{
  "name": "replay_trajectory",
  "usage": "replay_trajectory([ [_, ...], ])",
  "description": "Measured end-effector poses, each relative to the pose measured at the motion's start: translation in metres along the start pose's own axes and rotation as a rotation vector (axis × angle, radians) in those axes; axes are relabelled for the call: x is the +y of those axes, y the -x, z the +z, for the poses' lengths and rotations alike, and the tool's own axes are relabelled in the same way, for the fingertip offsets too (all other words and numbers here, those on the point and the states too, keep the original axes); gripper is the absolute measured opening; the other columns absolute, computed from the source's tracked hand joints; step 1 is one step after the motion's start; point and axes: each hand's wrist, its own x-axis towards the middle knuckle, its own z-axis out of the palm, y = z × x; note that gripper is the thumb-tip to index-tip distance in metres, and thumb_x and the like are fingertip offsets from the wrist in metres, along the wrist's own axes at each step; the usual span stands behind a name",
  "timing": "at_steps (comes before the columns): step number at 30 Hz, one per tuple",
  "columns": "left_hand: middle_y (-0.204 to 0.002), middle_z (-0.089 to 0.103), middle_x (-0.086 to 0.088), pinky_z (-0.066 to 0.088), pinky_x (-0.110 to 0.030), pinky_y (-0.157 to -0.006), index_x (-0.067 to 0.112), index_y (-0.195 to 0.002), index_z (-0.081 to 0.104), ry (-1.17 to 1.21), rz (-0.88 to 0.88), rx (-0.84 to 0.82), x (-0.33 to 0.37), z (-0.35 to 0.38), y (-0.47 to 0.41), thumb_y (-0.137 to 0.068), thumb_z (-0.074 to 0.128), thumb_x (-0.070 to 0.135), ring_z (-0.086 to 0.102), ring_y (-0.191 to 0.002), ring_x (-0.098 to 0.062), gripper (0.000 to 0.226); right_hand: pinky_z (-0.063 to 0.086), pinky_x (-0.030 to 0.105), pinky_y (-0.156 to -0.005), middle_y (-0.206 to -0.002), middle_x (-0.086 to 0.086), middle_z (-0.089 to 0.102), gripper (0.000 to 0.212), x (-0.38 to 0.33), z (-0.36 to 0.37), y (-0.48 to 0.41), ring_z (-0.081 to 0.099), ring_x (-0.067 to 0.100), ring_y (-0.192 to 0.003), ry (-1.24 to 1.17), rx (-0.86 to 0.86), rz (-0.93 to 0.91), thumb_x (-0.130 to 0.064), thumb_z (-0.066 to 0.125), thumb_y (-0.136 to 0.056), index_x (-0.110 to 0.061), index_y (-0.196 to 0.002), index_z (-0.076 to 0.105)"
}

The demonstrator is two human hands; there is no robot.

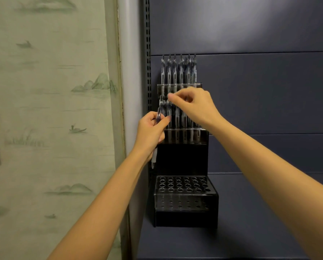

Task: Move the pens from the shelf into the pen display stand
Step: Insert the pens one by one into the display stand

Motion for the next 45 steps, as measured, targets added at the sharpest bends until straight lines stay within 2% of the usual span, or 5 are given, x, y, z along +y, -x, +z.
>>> replay_trajectory([
  [12,-0.064,0.055,-0.004,0.034,-0.016,-0.037,0.006,-0.096,0.051,-0.240,0.052,0.008,0.010,0.006,0.001,-0.091,0.056,0.002,0.043,-0.035,-0.004,0.008,0.049,0.027,-0.071,-0.073,-0.011,0.061,0.015,-0.014,0.007,0.000,0.057,0.006,-0.072,0.027,-0.184,0.053,-0.036,0.068,-0.084,-0.021,-0.081,0.064],
  [16,-0.055,0.058,0.004,0.056,-0.036,-0.061,0.008,-0.091,0.053,-0.410,0.099,-0.054,0.016,-0.001,-0.004,-0.087,0.066,0.015,0.060,-0.051,-0.012,0.015,0.056,0.032,-0.083,-0.085,-0.002,0.069,0.012,-0.019,-0.002,-0.004,0.067,0.010,-0.077,-0.049,-0.163,0.086,-0.024,0.062,-0.090,-0.013,-0.096,0.063],
  [20,-0.069,0.060,0.006,0.051,-0.040,-0.077,0.017,-0.084,0.056,-0.748,0.202,-0.091,0.018,-0.013,-0.010,-0.079,0.074,0.031,0.056,-0.068,-0.019,0.023,0.057,0.039,-0.084,-0.091,0.001,0.069,0.008,-0.019,-0.019,-0.016,0.068,0.016,-0.080,-0.094,-0.040,0.115,-0.022,0.058,-0.092,-0.018,-0.098,0.060],
  [28,-0.096,0.064,0.008,0.036,-0.026,-0.066,0.020,-0.097,0.057,-1.333,0.316,-0.127,0.030,-0.028,-0.008,-0.086,0.058,0.052,0.055,-0.083,-0.012,0.034,0.053,0.045,-0.086,-0.100,-0.001,0.067,0.015,-0.005,-0.048,-0.033,0.065,0.024,-0.093,0.074,0.129,0.136,-0.029,0.053,-0.094,-0.023,-0.106,0.060],
  [45,-0.107,0.064,0.001,0.039,-0.029,-0.070,0.018,-0.108,0.057,-1.704,0.257,-0.224,0.020,-0.035,-0.009,-0.089,0.045,0.062,0.059,-0.100,-0.020,0.050,0.042,0.030,-0.079,-0.114,0.002,0.065,0.022,0.024,-0.038,-0.027,0.059,0.024,-0.106,0.191,0.024,0.234,-0.030,0.054,-0.096,-0.022,-0.116,0.059],
])
